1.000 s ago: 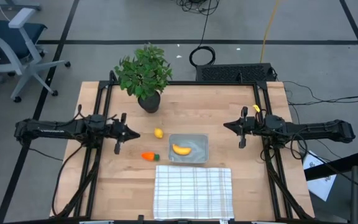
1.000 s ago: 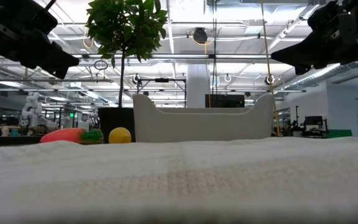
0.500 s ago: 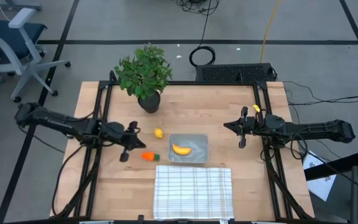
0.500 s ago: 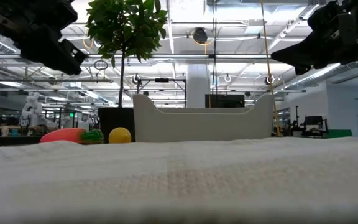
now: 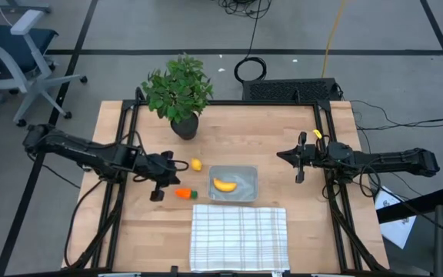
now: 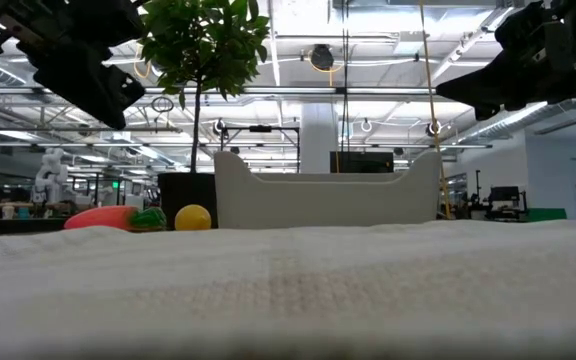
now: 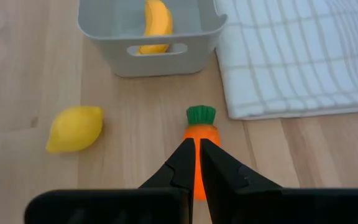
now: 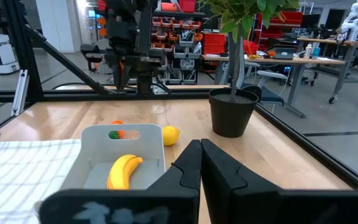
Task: Pick and placing Produce into tupperware
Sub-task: Put the orange carrot into the gray basket
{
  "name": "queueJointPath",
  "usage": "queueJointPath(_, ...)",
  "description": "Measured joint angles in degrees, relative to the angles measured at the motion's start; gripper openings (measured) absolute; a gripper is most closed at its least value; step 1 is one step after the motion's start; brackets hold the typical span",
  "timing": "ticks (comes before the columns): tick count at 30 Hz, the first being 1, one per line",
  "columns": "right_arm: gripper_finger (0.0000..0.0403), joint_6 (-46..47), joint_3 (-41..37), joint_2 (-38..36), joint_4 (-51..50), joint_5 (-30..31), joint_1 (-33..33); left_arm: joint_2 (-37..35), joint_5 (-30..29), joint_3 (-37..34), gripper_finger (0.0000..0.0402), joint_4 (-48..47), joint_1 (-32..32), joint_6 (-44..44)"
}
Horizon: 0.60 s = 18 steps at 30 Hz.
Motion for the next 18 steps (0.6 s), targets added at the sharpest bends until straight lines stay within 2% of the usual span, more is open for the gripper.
queueJointPath(8, 0.0, 0.0, 0.0, 0.0, 0.0, 0.0, -0.01, 0.97, 0.21, 1.61, 0.0026, -0.5, 0.0, -0.45)
queueJointPath(13, 0.0, 0.0, 0.0, 0.0, 0.09, 0.02, -0.02, 4.56, -0.29, 5.43, 0.0026, -1.93, -0.53, -1.04)
queueJointPath(18, 0.0, 0.0, 0.0, 0.04, 0.42, 0.02, -0.01, 10.47, -0.27, 11.0, 0.0026, -10.76, -1.23, -0.8)
